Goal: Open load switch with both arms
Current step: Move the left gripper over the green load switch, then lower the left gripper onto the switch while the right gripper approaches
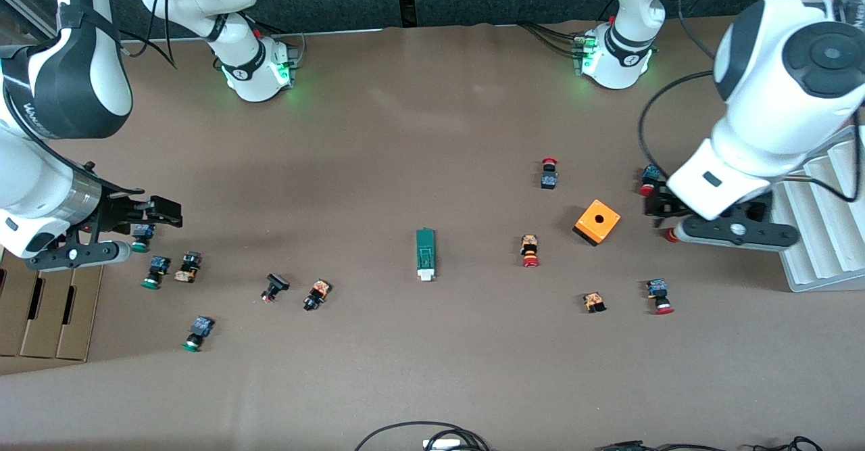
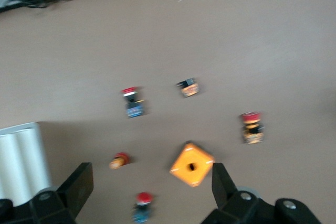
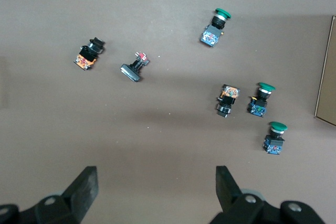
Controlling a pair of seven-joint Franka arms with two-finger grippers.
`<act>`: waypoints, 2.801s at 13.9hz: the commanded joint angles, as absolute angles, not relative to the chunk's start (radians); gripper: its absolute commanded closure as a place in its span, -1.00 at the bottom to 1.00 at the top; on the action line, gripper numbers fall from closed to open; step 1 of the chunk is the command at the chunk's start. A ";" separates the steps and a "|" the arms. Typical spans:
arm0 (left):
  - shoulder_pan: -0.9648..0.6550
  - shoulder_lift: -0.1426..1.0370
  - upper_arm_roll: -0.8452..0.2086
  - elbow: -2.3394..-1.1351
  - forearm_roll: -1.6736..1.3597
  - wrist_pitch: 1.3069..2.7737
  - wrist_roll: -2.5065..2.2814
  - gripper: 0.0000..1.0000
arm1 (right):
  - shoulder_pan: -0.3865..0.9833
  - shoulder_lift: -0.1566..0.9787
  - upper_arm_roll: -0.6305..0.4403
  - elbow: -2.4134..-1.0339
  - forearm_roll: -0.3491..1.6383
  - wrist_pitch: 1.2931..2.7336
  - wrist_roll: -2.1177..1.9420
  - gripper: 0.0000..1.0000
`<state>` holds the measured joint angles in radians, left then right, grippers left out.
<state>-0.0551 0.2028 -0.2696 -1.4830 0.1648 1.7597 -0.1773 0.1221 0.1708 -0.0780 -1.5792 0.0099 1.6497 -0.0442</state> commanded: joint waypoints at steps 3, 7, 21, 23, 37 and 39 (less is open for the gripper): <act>-0.155 0.206 -0.284 -1.564 0.124 1.920 -0.345 -1.00 | 0.121 0.178 -0.078 -1.557 0.014 1.643 -0.067 -1.00; -0.277 0.204 -0.284 -1.673 0.136 2.087 -0.596 -1.00 | 0.120 0.181 -0.078 -1.559 0.018 1.640 -0.121 -1.00; -0.667 0.448 -0.160 -1.815 0.615 2.456 -1.292 -1.00 | 0.150 0.178 -0.077 -1.557 0.011 1.638 -0.179 -1.00; -0.742 0.506 -0.111 -1.796 0.658 2.500 -1.412 -1.00 | 0.150 0.179 -0.077 -1.549 0.011 1.643 -0.216 -1.00; -1.109 0.755 0.179 -1.621 0.948 2.500 -1.947 -1.00 | 0.233 0.198 -0.072 -1.545 0.038 1.784 -0.550 -1.00; -1.185 0.759 0.254 -1.624 0.950 2.502 -1.997 -0.99 | 0.261 0.212 -0.072 -1.543 0.038 1.801 -0.656 -1.00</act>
